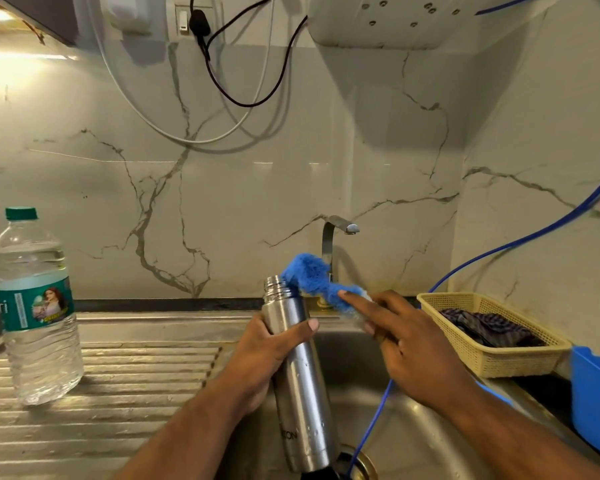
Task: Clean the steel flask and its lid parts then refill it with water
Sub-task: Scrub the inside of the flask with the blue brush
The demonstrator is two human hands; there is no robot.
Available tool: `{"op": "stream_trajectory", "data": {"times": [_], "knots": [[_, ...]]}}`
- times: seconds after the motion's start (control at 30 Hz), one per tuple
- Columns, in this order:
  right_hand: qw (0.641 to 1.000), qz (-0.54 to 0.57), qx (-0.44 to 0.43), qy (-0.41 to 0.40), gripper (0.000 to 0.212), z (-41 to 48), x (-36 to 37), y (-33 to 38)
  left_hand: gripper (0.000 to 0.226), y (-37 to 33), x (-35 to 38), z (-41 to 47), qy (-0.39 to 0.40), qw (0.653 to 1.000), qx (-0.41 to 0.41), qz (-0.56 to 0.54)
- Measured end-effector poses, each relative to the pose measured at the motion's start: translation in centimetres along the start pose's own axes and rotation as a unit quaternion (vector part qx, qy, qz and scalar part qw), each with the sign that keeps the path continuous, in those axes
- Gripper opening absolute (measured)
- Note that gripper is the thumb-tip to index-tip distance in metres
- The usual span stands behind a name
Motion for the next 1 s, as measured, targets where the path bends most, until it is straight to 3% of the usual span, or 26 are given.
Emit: {"op": "stream_trajectory", "data": {"times": [0.17,0.37,0.53,0.6,0.7,0.83,1.0], "knots": [[0.999,-0.022,-0.022,0.040,0.092,0.0,0.4,1.8,0.053,0.3,1.6,-0.6,0.070,0.997,-0.023,0.005],[1.000,-0.008,-0.015,-0.021,0.087,-0.2,-0.8,-0.7,0.085,-0.3,-0.3,-0.2,-0.030,0.999,0.014,0.032],[0.998,-0.032,-0.051,0.034,0.098,-0.1,0.1,3.1,0.042,-0.8,0.9,-0.9,-0.005,0.997,0.063,0.054],[0.992,-0.068,-0.091,0.055,0.094,0.1,0.7,4.4,0.035,-0.8,1.0,-1.0,-0.003,0.995,0.078,0.059],[0.997,-0.042,-0.056,0.029,0.092,0.3,-0.4,1.8,0.050,-0.6,0.2,-0.7,-0.031,0.991,0.077,0.103],[0.991,0.064,-0.008,-0.117,0.067,-0.4,-3.6,-1.8,0.067,-1.0,-0.9,-0.5,-0.089,0.973,0.122,0.173],[0.991,0.108,-0.028,-0.078,0.047,-0.4,-4.7,-0.5,0.080,-3.0,-0.8,-0.9,-0.149,0.916,0.248,0.278]]}}
Point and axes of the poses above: each hand's wrist, its own z-axis towards the middle knuckle, its own x-axis out of the palm, y = z × x, the point moved 5 cm from there along z, towards the middle knuckle, and after that the axes turned 6 degrees about -x, right-handed, at the moved point
